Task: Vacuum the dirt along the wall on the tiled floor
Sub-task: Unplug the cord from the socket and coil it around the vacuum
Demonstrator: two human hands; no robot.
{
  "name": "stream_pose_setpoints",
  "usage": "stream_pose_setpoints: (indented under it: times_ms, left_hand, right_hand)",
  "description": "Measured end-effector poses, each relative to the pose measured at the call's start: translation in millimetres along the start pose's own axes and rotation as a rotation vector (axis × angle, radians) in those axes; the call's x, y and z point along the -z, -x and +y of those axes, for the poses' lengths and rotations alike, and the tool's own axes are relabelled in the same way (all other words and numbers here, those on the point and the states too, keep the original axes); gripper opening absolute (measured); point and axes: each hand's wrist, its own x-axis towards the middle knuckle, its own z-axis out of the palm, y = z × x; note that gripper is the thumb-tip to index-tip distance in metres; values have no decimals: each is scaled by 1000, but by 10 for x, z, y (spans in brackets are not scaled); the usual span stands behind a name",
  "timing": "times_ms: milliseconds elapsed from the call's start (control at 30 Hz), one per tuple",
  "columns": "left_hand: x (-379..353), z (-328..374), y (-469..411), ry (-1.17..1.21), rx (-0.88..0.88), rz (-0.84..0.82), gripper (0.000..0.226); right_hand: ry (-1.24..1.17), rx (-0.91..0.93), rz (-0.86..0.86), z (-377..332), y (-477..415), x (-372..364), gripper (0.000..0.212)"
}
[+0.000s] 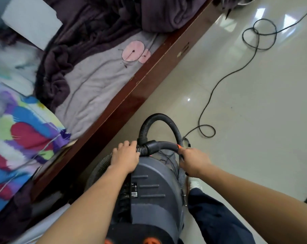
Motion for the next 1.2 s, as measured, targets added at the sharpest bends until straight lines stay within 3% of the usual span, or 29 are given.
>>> stream_pose_setpoints:
  times_ms: [100, 333, 567, 767, 1033, 1200]
  left_hand:
    - [197, 252, 433, 13, -104, 39, 37]
    - [870, 511, 1754, 70, -281, 128, 32]
    - [2110, 1163, 2686, 12, -415, 326, 35]
    - [3182, 2399, 3018, -24, -535, 439, 35]
    - [4491, 4510, 3294, 142, -704, 581, 33]
    - [5054, 5377, 3240, 138, -743, 630, 33]
  right_hand:
    - [28, -78, 43, 67, 501, 214, 30]
    - [-17, -234, 205, 177, 1965, 877, 37]
    - [-87, -334, 485, 642, 3203, 2107, 38]
    - [-93, -403, 663, 1577, 4014, 3143, 38]
    - [-76, -515, 834, 3234, 4855, 4596, 36]
    - [-110, -530, 901, 3973, 5038, 5334, 34]
